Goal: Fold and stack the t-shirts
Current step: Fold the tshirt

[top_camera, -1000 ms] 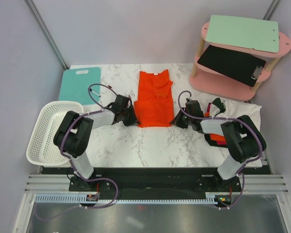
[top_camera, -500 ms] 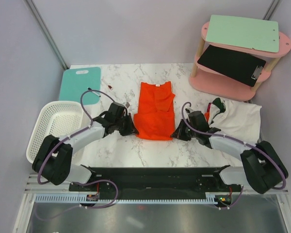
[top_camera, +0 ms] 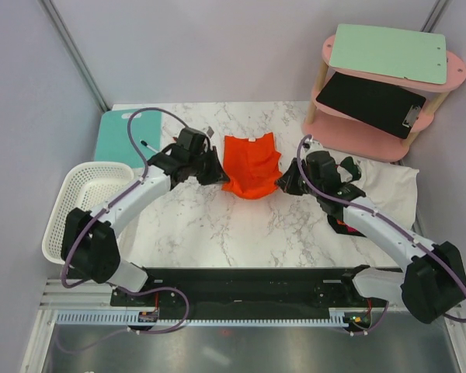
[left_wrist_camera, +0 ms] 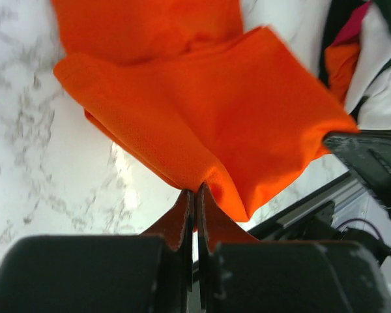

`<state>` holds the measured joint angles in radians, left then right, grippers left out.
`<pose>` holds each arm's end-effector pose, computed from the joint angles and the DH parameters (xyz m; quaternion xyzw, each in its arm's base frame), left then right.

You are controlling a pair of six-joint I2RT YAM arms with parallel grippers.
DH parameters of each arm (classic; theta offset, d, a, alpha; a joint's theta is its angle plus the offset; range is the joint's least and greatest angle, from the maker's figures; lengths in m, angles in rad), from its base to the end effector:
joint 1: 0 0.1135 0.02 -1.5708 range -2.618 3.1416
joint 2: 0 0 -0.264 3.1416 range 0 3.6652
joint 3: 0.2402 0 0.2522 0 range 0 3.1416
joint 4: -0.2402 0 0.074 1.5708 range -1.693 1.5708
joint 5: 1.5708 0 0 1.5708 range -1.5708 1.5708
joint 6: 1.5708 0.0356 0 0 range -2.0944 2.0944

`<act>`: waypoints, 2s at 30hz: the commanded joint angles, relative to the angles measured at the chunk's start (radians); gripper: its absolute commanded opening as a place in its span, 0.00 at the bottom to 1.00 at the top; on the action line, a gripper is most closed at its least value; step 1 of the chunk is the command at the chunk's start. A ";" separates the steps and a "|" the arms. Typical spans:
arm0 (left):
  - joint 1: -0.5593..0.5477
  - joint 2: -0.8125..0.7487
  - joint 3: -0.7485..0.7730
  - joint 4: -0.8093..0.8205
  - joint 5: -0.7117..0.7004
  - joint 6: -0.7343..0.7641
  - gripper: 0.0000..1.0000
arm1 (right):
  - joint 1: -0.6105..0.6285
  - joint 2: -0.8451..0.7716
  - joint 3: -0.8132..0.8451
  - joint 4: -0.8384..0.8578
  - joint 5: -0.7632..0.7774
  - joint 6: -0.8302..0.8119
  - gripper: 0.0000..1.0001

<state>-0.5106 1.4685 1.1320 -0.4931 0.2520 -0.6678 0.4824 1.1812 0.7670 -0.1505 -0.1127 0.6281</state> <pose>0.2725 -0.1628 0.2719 -0.0272 0.9254 -0.2971 0.2336 0.2289 0.1244 0.2555 0.0366 0.8744 0.2957 0.3830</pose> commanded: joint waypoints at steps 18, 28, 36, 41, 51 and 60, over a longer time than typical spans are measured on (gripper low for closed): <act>0.188 0.611 0.748 -0.090 0.156 0.140 0.02 | -0.128 0.584 0.552 0.133 0.150 -0.122 0.01; 0.274 0.875 1.029 -0.099 0.247 0.111 0.66 | -0.180 0.908 0.827 0.183 0.195 -0.084 0.18; 0.274 0.652 0.714 0.028 0.153 0.139 1.00 | -0.182 0.738 0.588 0.425 0.260 -0.105 0.98; 0.242 0.474 0.439 0.143 0.158 0.143 1.00 | -0.182 0.555 0.404 0.341 0.263 -0.120 0.98; 0.037 0.378 0.216 0.162 0.021 0.191 1.00 | -0.150 0.413 0.414 -0.196 0.502 -0.252 0.98; -0.074 0.411 0.196 0.191 0.015 0.154 0.99 | -0.104 0.474 0.550 -0.496 0.776 -0.251 0.98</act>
<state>-0.5507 1.8721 1.3262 -0.3584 0.2905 -0.5232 0.3424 1.6215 1.1851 -0.4419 0.4030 0.3897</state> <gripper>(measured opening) 0.994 0.982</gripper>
